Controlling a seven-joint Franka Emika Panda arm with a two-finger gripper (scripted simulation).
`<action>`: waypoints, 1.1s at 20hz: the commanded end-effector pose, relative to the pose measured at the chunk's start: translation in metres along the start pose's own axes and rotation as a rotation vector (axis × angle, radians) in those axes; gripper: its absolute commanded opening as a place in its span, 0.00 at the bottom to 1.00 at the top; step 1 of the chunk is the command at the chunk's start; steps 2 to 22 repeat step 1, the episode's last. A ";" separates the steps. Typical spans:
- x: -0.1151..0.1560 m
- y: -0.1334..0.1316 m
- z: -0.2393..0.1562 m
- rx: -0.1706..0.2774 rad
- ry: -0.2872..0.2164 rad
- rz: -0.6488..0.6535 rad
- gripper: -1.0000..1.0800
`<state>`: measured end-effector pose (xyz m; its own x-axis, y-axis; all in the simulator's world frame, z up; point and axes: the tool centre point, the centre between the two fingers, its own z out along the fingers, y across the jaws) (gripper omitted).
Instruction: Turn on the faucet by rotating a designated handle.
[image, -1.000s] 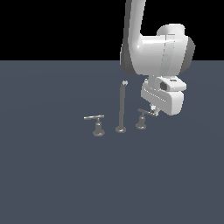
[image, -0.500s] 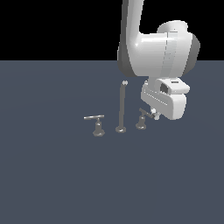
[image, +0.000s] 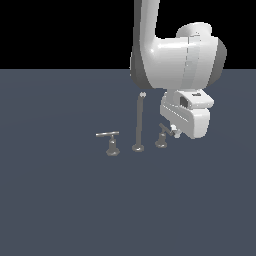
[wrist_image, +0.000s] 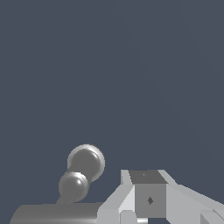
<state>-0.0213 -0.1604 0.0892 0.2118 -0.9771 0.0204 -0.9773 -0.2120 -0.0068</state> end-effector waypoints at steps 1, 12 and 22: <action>-0.042 -0.010 -0.001 -0.006 -0.020 -0.055 0.00; -0.042 -0.010 -0.001 -0.006 -0.020 -0.055 0.00; -0.042 -0.010 -0.001 -0.006 -0.020 -0.055 0.00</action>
